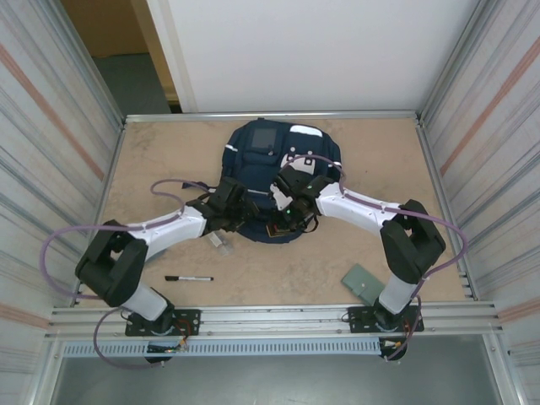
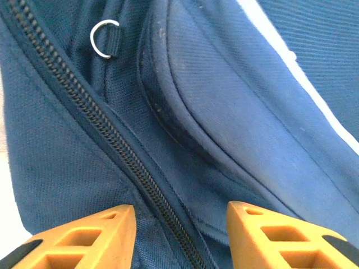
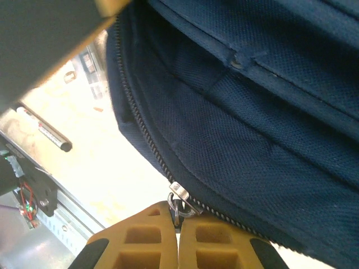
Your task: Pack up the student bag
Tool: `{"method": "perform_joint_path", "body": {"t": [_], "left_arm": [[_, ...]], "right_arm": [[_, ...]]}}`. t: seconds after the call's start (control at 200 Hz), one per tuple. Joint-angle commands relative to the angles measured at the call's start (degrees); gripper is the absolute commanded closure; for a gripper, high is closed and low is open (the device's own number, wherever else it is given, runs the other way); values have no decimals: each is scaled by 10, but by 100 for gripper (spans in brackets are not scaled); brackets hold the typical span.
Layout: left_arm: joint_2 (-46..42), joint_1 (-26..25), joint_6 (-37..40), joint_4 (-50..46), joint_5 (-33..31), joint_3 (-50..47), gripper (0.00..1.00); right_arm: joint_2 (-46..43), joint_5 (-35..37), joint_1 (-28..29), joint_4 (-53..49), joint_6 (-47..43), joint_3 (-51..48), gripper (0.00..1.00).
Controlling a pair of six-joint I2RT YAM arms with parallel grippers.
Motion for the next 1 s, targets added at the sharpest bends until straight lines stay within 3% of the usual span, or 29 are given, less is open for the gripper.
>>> {"method": "perform_joint_path", "body": {"t": [0.0,0.145,0.306,0.501,0.636,0.752,0.912,0.997], "left_arm": [[15,-6,-19,51,7,-12,64],[-3,9,4,38,7,-17,100],[-20,45,65,-18,28,21,100],[-6,92,97,-26,112,38,100],[-3,139,82,-23,165,27,100],[4,171,125,-61,166,59,100],[70,227,138,-78,261,132,100],[109,235,149,-82,258,184,100]], "right_arm": [[2,-11,3,-1,5,12,100],[-1,43,2,-68,-17,20,100],[-37,117,-24,-113,-42,-12,100],[-73,121,-112,-117,-68,-73,100],[-104,140,-139,-120,-81,-86,100],[-103,160,-167,-118,-88,-91,100],[-108,155,-154,-131,-90,-77,100],[-116,141,-132,-119,-85,-73,100]]}}
